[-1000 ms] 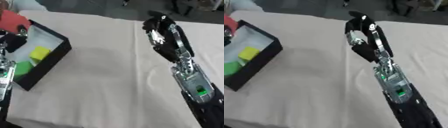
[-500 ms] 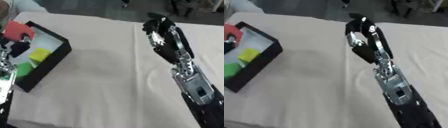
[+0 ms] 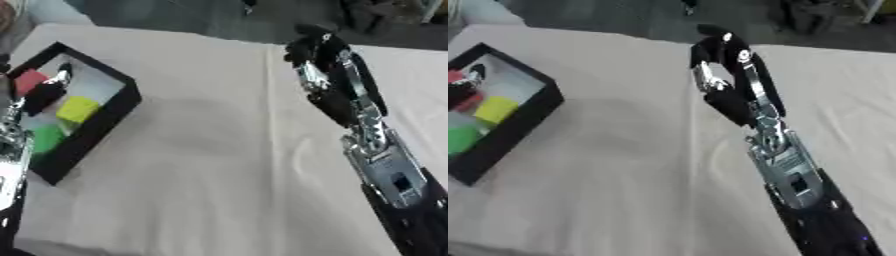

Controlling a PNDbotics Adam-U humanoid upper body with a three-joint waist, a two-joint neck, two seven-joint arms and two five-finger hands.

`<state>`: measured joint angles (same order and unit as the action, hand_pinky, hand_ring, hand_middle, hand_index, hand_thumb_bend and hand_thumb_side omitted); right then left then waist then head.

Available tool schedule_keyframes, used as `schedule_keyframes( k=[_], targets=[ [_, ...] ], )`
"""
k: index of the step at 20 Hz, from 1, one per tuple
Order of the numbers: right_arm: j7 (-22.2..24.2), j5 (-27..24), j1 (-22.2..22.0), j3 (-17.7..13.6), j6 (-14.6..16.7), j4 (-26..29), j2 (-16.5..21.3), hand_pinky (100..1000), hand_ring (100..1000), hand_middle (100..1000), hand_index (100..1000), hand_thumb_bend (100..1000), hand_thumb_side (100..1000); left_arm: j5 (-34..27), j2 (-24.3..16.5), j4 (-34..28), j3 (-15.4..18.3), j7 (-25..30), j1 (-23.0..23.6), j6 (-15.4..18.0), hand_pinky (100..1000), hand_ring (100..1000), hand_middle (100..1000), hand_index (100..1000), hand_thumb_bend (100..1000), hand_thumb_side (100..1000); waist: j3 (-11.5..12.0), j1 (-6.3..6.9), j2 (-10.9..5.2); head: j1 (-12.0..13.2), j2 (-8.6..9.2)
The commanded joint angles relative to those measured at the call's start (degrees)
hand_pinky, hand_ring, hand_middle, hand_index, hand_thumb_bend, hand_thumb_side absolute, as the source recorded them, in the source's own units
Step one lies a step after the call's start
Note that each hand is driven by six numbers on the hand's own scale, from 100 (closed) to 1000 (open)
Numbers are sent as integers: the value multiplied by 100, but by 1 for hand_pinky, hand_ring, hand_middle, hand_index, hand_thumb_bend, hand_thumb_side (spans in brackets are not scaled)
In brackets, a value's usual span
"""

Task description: Pick up the objects with one hand, pass them to the other hand, and then place them into the box on the other side of the table.

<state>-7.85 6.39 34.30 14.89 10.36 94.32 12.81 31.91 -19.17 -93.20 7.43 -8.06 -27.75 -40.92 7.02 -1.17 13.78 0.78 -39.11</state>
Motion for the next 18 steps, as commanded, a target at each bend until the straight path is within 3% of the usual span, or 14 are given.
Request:
schedule_keyframes(
  k=[1, 2, 3, 6, 9, 12, 15, 18],
  targets=[
    [-17, -19, 95, -49, 24, 166, 72, 752, 645, 612, 829, 100, 606, 68, -99, -137, 76, 18, -83, -36, 830, 963, 919, 1000, 468, 457, -4, 13, -102, 4, 31],
    [-19, -16, 96, -49, 25, 167, 70, 752, 645, 612, 829, 100, 605, 62, -98, -147, 78, 2, -83, -42, 829, 963, 918, 1000, 464, 457, -4, 13, -104, 3, 30],
    [-22, -14, 97, -50, 27, 169, 68, 752, 644, 611, 828, 100, 604, 47, -95, -173, 96, -53, -88, -51, 820, 956, 904, 970, 329, 498, -3, 12, -106, -9, 32],
    [-54, -9, 96, -55, 27, 176, 68, 751, 643, 611, 827, 100, 606, -307, -52, -452, 166, -660, -111, 159, 758, 924, 869, 880, 100, 648, 1, 10, -109, -60, 38],
    [-118, 10, 98, -73, 8, 173, 65, 753, 644, 613, 829, 100, 623, -1161, -32, -764, 84, -1478, -96, 991, 739, 911, 860, 845, 100, 718, -3, 9, -107, -210, -16],
    [-311, 90, 104, -164, -71, 174, 55, 762, 653, 622, 832, 100, 618, -2007, -55, -948, -77, -1898, -68, 1924, 760, 937, 897, 863, 100, 721, -17, 8, -107, -356, -105],
    [-676, 204, 90, -361, -243, 182, 48, 773, 683, 660, 836, 100, 610, -2602, -91, -1098, -233, -1847, -45, 2613, 777, 949, 911, 871, 137, 710, -39, 7, -108, -386, -144],
    [-1090, 319, 67, -602, -465, 185, 32, 775, 709, 711, 833, 100, 606, -3115, -117, -1207, -352, -1641, -20, 3039, 774, 945, 907, 849, 149, 709, -66, 7, -109, -369, -187]
  ],
)
